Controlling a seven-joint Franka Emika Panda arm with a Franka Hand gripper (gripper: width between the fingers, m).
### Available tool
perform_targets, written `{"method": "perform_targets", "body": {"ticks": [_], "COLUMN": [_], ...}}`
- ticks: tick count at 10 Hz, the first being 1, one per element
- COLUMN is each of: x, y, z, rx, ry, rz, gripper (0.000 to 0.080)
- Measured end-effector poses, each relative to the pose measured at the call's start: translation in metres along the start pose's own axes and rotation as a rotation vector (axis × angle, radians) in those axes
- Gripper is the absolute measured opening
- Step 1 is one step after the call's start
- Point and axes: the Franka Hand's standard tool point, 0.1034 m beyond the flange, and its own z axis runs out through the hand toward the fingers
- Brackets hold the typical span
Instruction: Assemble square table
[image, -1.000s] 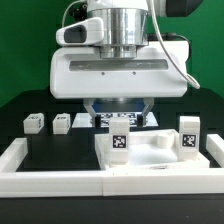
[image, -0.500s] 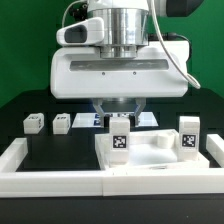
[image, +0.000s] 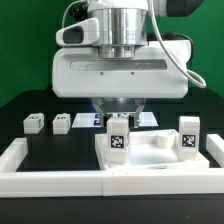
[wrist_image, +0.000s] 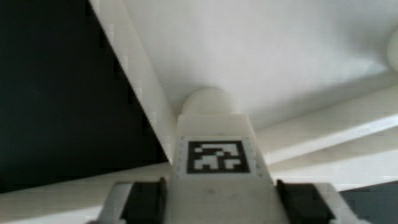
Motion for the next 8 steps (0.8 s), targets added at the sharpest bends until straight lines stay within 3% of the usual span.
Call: {"method": "perform_targets", "body": {"ticks": [8], "x": [-0.003], "y": [-0.017], "z": [0.001], "rx": [0.028], "ry": [0.023], "rz": [0.817], "gripper": [0.0292]}}
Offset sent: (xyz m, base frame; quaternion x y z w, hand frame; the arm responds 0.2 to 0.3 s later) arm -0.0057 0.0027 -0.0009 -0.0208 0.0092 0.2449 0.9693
